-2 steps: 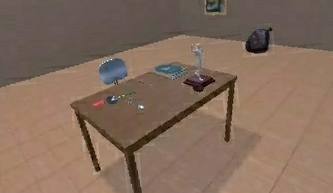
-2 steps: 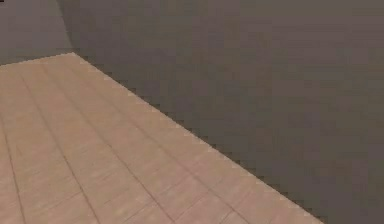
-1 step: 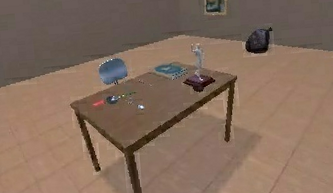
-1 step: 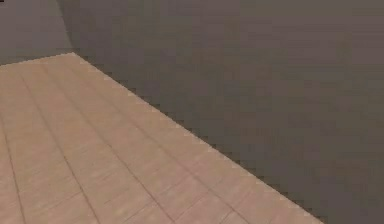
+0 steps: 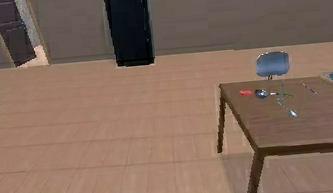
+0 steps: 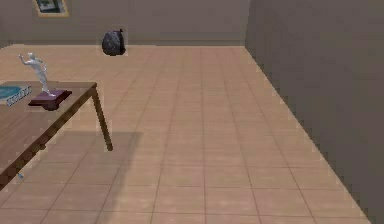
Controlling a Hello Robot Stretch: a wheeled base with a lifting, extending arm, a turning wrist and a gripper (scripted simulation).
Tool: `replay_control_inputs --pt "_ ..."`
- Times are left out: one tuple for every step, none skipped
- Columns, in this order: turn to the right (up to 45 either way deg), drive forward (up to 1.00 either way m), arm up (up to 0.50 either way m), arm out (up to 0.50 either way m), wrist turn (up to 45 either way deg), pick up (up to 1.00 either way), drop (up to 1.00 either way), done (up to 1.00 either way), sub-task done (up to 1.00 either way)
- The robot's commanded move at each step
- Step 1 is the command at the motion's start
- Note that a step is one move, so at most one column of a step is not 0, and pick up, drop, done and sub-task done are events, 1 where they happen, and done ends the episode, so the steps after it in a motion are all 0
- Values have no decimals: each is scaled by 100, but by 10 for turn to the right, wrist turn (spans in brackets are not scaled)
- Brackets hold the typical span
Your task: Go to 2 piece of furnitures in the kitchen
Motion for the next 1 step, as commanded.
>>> replay_control_inputs --pt "-120 0 0 0 0 0 0 0 0"
